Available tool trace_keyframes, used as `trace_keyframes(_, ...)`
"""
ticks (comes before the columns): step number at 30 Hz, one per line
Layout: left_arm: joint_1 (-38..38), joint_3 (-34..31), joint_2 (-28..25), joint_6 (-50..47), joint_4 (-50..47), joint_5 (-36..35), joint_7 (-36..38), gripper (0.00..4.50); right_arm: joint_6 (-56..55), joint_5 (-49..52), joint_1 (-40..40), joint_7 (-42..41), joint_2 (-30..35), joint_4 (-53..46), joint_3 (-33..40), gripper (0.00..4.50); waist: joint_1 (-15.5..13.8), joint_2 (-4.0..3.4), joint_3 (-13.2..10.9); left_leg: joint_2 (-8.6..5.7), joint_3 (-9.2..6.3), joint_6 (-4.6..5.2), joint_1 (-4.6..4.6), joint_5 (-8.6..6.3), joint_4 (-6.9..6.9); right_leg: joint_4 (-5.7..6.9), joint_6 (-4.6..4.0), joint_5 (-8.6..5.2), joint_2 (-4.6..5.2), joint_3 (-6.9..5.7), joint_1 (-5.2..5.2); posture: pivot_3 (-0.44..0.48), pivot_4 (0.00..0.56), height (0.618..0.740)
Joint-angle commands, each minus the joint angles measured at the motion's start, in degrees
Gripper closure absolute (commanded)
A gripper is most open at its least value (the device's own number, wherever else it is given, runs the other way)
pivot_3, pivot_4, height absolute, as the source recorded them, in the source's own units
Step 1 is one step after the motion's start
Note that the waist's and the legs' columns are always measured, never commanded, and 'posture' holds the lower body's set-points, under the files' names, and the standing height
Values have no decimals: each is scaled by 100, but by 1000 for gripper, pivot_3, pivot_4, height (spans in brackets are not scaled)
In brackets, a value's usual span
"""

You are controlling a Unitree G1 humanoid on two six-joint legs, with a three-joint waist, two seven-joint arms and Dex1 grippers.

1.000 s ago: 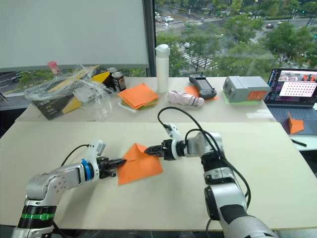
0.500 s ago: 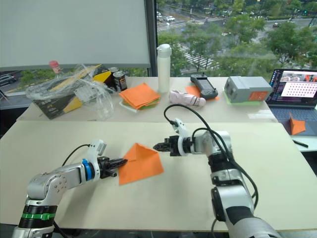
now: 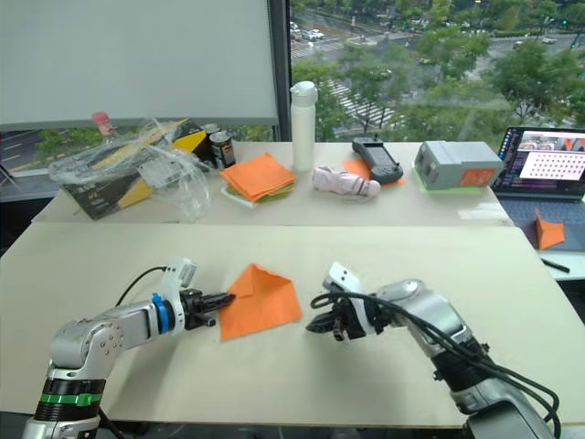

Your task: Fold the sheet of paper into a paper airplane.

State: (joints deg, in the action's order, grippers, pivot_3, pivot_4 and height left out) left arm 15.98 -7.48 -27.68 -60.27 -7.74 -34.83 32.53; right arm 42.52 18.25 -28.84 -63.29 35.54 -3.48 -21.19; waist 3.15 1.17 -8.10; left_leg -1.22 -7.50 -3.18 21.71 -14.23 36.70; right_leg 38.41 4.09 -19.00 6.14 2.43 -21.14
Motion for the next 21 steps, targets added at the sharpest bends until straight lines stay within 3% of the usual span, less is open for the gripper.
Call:
trace_keyframes(1, -89, 176, -43, -176, 203, 101, -59, 4500, -410, -289, 33, 220, -142, 2, -84, 4481, -1, 0, 0, 0, 0, 0, -1, 0, 0, 0, 0, 0, 0, 0, 1, 0, 150, 740)
trace_keyframes(11, -57, 175, -46, -182, 226, 96, -72, 4500, -900, -570, -43, 647, -565, 414, 173, 4481, -37, 0, 0, 2, -1, 0, -15, 0, 0, 2, 0, 0, -1, 2, 10, 0, 150, 740)
trace_keyframes(21, -70, 164, -88, -205, 207, 81, -63, 4500, -1102, -540, 11, 202, -171, 514, 229, 4481, -69, 0, 0, -1, 0, 0, -15, 0, 0, -2, 0, 0, 0, 2, 13, 0, 150, 740)
